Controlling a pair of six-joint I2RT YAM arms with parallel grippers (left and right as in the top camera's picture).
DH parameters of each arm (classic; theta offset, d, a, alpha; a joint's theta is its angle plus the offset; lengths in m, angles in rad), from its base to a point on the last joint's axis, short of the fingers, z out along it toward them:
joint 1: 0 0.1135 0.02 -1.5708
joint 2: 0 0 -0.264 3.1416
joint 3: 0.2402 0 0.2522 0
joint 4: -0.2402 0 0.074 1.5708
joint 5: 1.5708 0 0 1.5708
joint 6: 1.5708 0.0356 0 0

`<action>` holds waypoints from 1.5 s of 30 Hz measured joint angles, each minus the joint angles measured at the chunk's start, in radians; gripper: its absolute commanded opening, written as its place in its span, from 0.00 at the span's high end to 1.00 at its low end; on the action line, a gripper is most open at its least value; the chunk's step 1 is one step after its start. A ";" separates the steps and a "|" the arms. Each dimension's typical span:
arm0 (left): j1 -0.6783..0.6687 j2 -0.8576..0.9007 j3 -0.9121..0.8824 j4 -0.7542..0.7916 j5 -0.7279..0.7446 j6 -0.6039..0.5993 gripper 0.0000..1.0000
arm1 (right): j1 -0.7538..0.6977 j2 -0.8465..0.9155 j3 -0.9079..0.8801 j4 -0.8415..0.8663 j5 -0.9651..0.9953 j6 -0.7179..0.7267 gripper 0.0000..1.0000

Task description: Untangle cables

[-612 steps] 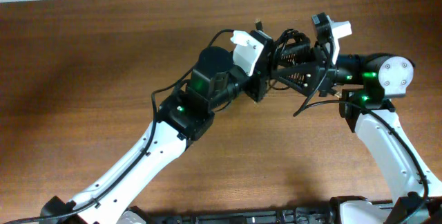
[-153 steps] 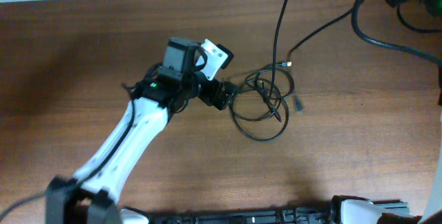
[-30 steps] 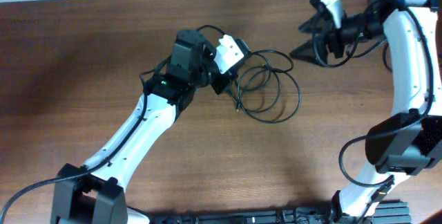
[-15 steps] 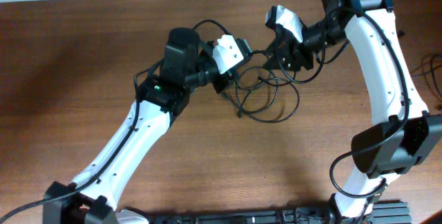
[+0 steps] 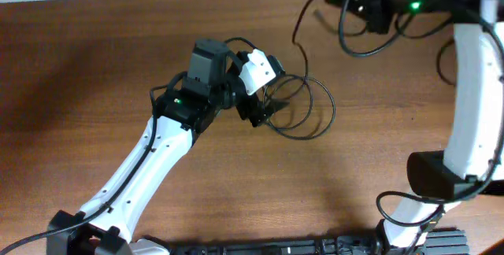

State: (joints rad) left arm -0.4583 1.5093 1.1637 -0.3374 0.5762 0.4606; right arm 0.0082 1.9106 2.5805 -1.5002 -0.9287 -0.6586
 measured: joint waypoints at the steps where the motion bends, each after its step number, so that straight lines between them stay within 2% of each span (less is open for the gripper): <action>1: 0.000 0.000 0.000 -0.003 0.000 0.000 0.02 | -0.002 -0.003 0.054 0.002 0.000 0.039 0.96; 5: 0.000 0.010 0.000 -0.010 0.000 0.000 0.01 | -0.002 -0.008 0.255 0.100 0.003 0.229 0.96; 10: 0.000 0.092 -0.001 -0.021 0.000 0.000 0.01 | -0.002 -0.010 0.376 0.389 0.040 0.445 0.96; 12: 0.000 0.119 -0.001 -0.021 0.000 0.000 0.01 | -0.002 -0.013 0.391 0.425 0.082 0.489 0.96; 16: 0.000 0.124 -0.001 -0.035 0.000 0.000 0.01 | -0.002 -0.013 0.392 0.401 0.347 0.520 0.96; 21: 0.000 0.124 -0.001 -0.044 0.000 0.000 0.01 | -0.008 -0.009 0.391 0.319 0.816 0.459 0.96; 25: 0.000 0.124 -0.001 -0.044 0.000 0.000 0.01 | -0.122 0.006 0.353 0.272 0.958 0.446 0.96; 30: 0.000 0.124 -0.001 -0.044 0.000 0.000 0.01 | -0.270 0.081 0.179 0.357 0.990 0.480 0.96; 34: 0.000 0.124 -0.001 -0.044 0.000 0.000 0.01 | -0.378 0.177 -0.017 0.598 0.992 0.586 0.96; 39: 0.000 0.125 -0.001 -0.042 0.000 0.000 0.01 | -0.418 0.217 -0.062 0.772 0.958 0.626 0.96; 44: 0.000 0.125 -0.001 -0.040 0.000 0.000 0.01 | -0.418 0.309 -0.060 0.711 0.935 0.632 0.96; 45: 0.000 0.125 -0.001 -0.041 0.000 0.000 0.01 | -0.418 0.372 -0.060 0.663 0.935 0.632 0.59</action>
State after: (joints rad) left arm -0.4583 1.6341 1.1629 -0.3782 0.5766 0.4603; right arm -0.4099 2.2826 2.5202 -0.8368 0.0059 -0.0261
